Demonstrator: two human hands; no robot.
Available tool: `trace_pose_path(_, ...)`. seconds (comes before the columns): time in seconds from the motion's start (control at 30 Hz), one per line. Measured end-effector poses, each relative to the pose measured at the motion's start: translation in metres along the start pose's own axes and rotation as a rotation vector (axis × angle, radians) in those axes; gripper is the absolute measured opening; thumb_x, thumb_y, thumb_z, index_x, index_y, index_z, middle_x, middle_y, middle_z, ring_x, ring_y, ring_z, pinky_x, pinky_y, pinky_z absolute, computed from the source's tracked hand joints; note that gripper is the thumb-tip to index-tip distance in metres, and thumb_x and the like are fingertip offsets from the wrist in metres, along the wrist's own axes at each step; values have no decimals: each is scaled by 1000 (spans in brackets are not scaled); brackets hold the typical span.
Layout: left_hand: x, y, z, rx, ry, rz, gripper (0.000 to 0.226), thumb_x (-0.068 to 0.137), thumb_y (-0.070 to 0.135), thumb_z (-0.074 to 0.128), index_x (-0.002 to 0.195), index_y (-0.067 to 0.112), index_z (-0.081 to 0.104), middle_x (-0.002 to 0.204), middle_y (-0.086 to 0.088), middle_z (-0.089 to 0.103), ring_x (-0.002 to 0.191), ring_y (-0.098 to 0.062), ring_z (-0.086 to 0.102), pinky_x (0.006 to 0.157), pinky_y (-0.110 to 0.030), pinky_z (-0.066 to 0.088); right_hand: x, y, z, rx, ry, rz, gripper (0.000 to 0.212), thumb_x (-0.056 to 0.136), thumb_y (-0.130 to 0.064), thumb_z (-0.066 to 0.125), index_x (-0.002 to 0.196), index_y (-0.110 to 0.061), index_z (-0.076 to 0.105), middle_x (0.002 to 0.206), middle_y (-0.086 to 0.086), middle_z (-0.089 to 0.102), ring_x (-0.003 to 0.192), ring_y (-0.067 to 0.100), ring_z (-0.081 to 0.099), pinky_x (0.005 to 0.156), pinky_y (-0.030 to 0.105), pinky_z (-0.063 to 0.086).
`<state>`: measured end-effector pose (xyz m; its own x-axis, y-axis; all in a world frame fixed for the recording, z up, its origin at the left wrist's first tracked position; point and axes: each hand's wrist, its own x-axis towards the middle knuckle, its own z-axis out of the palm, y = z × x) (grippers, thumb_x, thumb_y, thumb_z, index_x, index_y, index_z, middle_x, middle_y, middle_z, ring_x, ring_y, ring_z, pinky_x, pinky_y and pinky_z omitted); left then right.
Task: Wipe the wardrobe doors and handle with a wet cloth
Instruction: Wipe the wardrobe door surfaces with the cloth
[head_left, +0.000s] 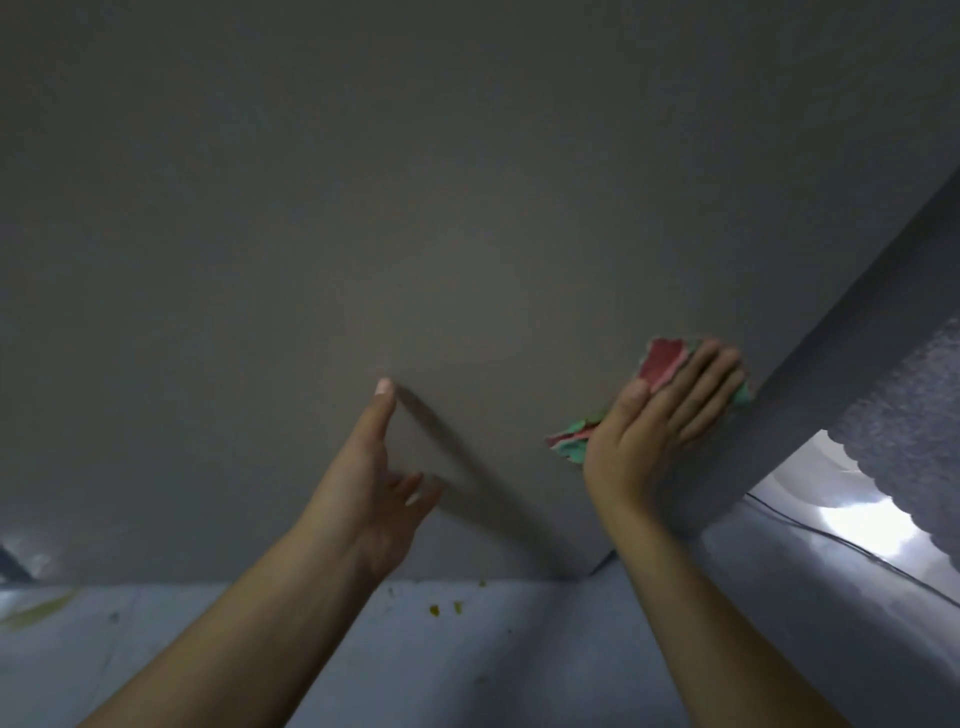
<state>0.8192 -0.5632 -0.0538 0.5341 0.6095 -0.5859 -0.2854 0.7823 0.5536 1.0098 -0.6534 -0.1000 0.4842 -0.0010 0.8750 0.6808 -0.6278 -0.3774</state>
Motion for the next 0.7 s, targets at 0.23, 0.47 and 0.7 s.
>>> trace_pose_path(0.23, -15, -11, -12, 77, -55, -60, 72, 87, 47, 58, 147, 18, 30, 155, -16, 21, 138, -30, 32, 106, -44, 39, -40, 26, -25, 339, -164, 6, 41, 95, -9, 47, 134, 4, 44, 128, 19, 37, 117, 32, 43, 109, 22, 29)
trace_pose_path(0.47, -8, -18, -59, 276, -64, -174, 69, 84, 48, 59, 138, 8, 44, 134, -16, 48, 119, -26, 52, 93, -39, 46, -104, -37, -66, 601, -521, -47, 35, 91, -15, 47, 124, -4, 49, 116, -4, 38, 114, -8, 41, 102, 9, 29)
trace_pose_path(0.7, -26, 40, -108, 468, -84, -350, 46, 92, 52, 45, 116, 17, 62, 113, -5, 67, 104, -20, 64, 89, -33, 50, -108, -150, -63, 776, -831, -10, 36, 91, -13, 49, 126, -13, 46, 116, -15, 37, 115, -14, 41, 97, 5, 30)
